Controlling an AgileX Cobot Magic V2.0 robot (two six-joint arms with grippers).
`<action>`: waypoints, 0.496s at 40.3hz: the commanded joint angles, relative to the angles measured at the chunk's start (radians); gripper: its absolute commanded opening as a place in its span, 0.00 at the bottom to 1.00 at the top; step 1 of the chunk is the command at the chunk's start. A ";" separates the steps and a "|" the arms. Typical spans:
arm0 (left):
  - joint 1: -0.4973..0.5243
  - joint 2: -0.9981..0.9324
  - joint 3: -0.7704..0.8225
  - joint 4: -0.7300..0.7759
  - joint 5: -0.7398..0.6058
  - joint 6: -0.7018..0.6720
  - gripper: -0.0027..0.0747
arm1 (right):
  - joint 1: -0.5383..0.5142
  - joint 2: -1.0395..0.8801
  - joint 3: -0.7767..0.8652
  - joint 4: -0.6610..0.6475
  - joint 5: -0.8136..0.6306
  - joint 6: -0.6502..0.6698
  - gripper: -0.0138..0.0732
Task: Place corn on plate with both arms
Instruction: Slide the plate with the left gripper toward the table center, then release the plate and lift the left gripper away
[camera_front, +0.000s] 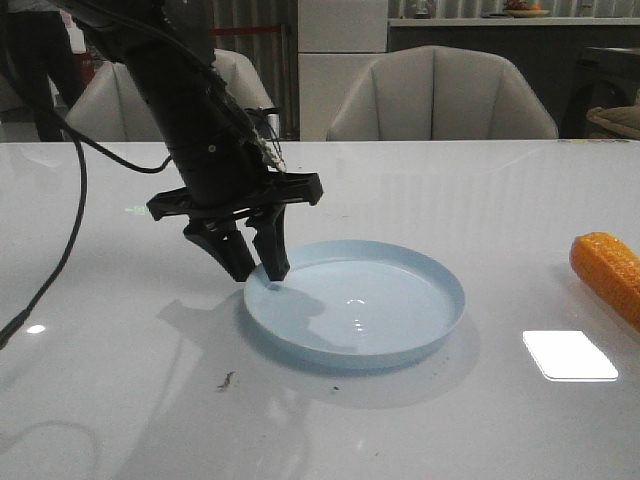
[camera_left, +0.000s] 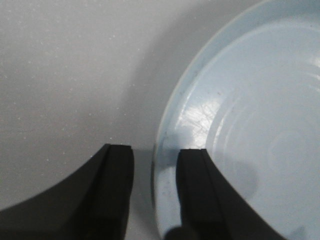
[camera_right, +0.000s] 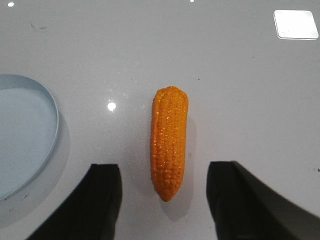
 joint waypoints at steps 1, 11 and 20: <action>-0.007 -0.063 -0.054 0.003 -0.009 -0.007 0.54 | -0.004 -0.005 -0.034 -0.007 -0.068 -0.001 0.72; -0.002 -0.081 -0.243 0.122 0.033 -0.007 0.54 | -0.004 -0.005 -0.034 -0.007 -0.068 -0.001 0.72; 0.035 -0.131 -0.403 0.281 0.028 -0.037 0.54 | -0.004 -0.005 -0.034 -0.008 -0.025 -0.001 0.72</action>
